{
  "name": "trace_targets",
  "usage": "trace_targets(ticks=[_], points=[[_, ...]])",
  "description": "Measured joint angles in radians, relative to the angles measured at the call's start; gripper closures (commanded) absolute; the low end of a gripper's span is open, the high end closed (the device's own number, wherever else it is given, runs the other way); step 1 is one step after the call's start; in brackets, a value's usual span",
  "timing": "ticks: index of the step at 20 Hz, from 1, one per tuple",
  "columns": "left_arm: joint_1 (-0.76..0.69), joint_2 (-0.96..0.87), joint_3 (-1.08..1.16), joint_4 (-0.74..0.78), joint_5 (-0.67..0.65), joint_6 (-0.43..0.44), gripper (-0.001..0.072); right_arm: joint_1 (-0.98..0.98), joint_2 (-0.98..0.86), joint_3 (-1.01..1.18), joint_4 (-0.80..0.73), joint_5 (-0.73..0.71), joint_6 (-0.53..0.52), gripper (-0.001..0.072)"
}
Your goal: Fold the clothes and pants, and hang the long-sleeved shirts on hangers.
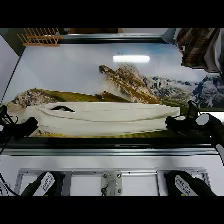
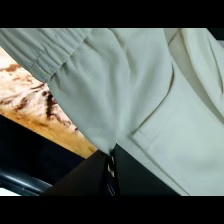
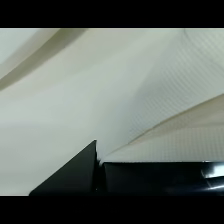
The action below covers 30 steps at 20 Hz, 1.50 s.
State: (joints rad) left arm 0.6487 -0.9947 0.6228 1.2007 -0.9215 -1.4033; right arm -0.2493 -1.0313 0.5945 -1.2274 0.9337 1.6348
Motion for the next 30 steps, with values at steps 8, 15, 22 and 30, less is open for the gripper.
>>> trace_targets(ticks=[8,15,22,30], points=[[-0.043,0.156,0.078,-0.035,-0.124,0.007,0.0694,-0.150,0.043,0.158,0.016,0.228,-0.069,0.0010],[-0.441,0.125,0.111,-0.137,-0.101,-0.015,0.0695,-0.448,-0.206,0.354,0.074,0.333,-0.267,0.0000],[-0.894,-0.119,0.260,-0.154,-0.013,-0.093,0.0695,-0.525,-0.524,0.442,0.197,0.354,-0.503,0.0001],[-1.136,-0.383,0.515,-0.158,0.004,-0.115,0.0695,-0.449,-0.661,0.461,0.328,0.395,-0.623,0.0185]])
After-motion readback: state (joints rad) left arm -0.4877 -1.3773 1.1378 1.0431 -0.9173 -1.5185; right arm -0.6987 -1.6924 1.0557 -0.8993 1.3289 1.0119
